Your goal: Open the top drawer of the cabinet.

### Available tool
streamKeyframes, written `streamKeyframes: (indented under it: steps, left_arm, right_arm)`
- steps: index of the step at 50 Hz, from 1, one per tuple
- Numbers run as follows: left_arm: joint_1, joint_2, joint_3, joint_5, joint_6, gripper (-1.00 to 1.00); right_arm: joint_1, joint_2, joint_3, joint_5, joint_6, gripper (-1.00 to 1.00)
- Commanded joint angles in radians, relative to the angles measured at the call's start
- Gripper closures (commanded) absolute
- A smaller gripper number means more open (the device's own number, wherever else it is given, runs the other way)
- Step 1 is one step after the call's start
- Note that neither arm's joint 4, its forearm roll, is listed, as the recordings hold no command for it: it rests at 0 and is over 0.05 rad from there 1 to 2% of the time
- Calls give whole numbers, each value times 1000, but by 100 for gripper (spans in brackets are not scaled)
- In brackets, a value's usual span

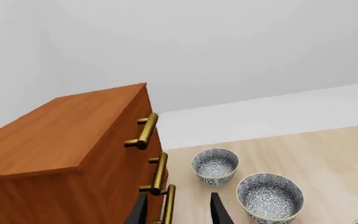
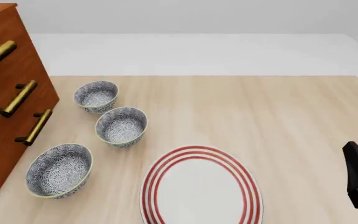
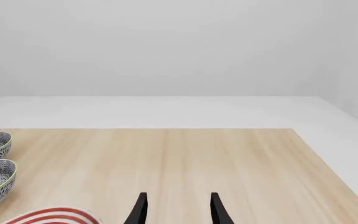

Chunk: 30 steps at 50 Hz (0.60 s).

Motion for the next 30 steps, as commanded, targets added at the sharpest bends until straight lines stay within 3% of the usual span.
streamKeyframes:
  steps: [1, 2, 13, 16, 17, 30]
  left_arm:
    - [17, 3, -67, 21, 111, -100]
    - [8, 0, -76, 11, 153, -100]
    - [2, 40, -76, -36, 276, -100]
    - [-6, 69, -53, -74, 355, -100]
    - [-9, 63, -68, -65, 333, -100]
    - [-28, 105, -57, -103, 449, -100]
  right_arm:
    - [0, 0, 0, 0, 0, -100]
    - [0, 0, 0, 0, 0, -100]
    - [0, 0, 0, 0, 0, -100]
    - [0, 0, 0, 0, 0, -100]
    - [0, 0, 0, 0, 0, -100]
    - [0, 0, 0, 0, 0, -100]
